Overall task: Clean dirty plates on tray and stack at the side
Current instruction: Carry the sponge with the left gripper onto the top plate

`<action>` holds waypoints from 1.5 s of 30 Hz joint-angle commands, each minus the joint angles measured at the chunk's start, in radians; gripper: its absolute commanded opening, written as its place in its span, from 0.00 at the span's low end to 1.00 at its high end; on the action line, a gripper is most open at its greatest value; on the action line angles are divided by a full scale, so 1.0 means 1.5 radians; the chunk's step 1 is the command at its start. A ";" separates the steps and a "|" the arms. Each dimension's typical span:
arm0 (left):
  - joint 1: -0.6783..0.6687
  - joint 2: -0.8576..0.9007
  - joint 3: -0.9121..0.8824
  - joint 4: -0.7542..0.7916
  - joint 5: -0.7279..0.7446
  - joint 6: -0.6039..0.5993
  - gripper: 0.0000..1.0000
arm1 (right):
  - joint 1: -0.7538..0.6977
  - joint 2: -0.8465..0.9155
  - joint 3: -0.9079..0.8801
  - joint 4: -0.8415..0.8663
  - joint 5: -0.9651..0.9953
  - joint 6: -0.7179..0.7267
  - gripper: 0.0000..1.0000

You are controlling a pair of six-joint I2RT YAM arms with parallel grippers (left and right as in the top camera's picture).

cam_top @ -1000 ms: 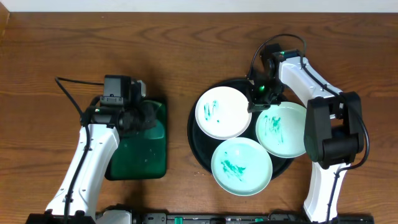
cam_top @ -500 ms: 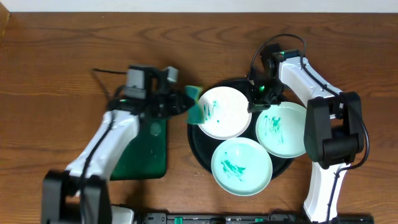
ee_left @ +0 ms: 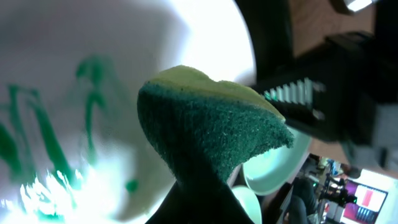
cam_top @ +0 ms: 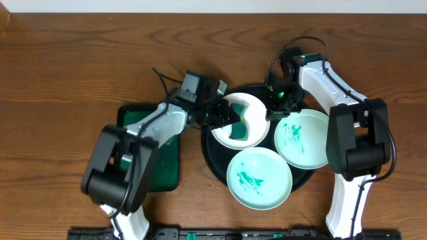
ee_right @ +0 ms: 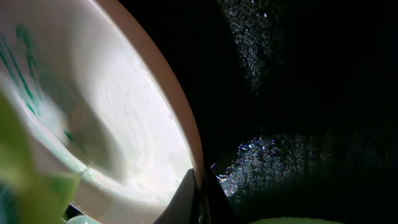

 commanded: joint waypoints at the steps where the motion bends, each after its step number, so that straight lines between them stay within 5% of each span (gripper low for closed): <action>1: 0.000 0.033 0.036 0.025 0.014 -0.031 0.07 | -0.002 0.007 0.008 -0.003 -0.011 -0.013 0.01; 9: 0.004 0.094 0.068 0.076 0.029 -0.060 0.08 | -0.002 0.007 0.008 -0.016 -0.011 -0.013 0.01; 22: 0.032 0.094 0.085 -0.257 -0.260 0.058 0.07 | -0.002 0.007 0.008 -0.021 -0.011 -0.013 0.01; 32: 0.025 0.094 0.215 -0.454 -0.490 0.099 0.07 | -0.004 0.007 0.008 -0.021 -0.011 -0.013 0.01; 45: -0.072 0.099 0.244 -0.377 -0.206 0.114 0.07 | -0.004 0.007 0.008 -0.018 -0.011 -0.013 0.01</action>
